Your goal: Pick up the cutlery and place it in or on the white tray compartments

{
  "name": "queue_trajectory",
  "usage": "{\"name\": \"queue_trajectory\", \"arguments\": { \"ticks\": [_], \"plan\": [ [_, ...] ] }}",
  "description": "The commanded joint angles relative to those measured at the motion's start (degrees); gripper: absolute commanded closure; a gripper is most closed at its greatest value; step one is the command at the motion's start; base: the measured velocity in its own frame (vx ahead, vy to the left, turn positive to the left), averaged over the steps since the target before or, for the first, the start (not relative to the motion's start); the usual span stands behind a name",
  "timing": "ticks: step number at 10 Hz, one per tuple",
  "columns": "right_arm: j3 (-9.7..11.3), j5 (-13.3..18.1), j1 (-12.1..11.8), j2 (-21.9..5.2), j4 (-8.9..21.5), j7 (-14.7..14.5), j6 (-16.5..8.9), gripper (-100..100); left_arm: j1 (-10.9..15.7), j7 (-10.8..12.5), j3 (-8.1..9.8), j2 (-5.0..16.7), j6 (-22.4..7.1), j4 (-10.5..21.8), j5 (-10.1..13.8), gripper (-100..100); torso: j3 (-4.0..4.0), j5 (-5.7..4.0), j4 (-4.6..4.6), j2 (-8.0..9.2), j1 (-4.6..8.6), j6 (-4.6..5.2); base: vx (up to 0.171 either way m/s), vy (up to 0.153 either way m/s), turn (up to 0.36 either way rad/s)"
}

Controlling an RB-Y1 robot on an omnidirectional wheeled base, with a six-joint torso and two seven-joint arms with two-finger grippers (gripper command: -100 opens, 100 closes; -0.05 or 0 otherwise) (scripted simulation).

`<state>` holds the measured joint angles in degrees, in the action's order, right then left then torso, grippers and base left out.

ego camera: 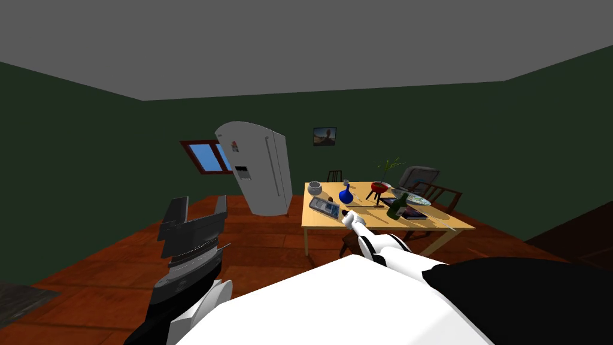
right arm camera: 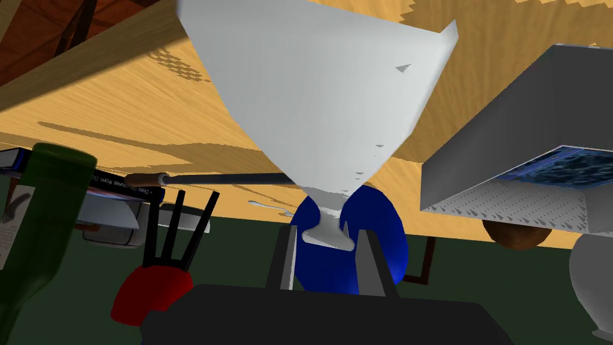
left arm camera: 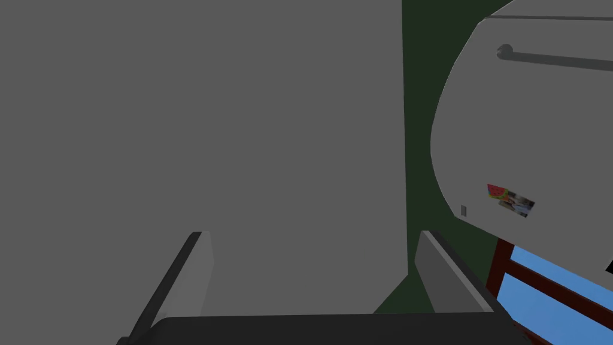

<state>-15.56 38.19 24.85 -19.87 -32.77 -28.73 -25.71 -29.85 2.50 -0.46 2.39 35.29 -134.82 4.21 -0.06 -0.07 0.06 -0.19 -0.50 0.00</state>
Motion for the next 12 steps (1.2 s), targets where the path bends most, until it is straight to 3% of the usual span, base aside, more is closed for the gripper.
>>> {"name": "queue_trajectory", "arguments": {
  "ticks": [1, 3, 6, 9, 12],
  "plan": [
    [-0.40, -1.97, 1.18, 0.21, 0.06, -1.48, -1.01, 100, 0.00, 0.00, 0.00, 0.00, 0.00, 0.00, 0.00, 0, 0.00, 0.00, 0.00, 0.00, 0.00, 0.00, 0.018, 0.102, 0.084],
    [-0.90, -4.09, 3.95, 0.56, 1.95, -2.69, -1.91, 100, 0.00, 0.00, 0.00, 0.00, 0.00, 0.00, 0.00, 0, -0.09, 0.02, -0.03, -0.16, -0.06, -0.04, 0.054, 0.106, 0.143],
    [-1.09, -5.23, 5.53, 0.88, 3.17, -3.33, -2.38, 100, -0.01, 0.00, 0.00, 0.00, 0.00, 0.00, 0.00, 0, -0.15, 0.02, -0.05, -0.27, 0.03, -0.06, 0.060, 0.066, 0.107],
    [-1.19, -6.77, 8.20, 1.43, 5.78, -4.31, -3.15, 100, 0.00, 0.00, 0.01, 0.01, 0.00, 0.00, 0.00, 0, -0.09, -0.06, -0.02, -0.16, 0.37, -0.14, 0.052, -0.008, 0.179],
    [-0.88, -6.65, 9.17, 1.61, 7.17, -4.47, -3.28, 100, -0.01, 0.00, 0.01, 0.01, 0.00, 0.00, 0.00, 0, -0.09, -0.07, -0.06, -0.13, 0.56, -0.07, 0.056, -0.063, 0.166]
  ]
}}
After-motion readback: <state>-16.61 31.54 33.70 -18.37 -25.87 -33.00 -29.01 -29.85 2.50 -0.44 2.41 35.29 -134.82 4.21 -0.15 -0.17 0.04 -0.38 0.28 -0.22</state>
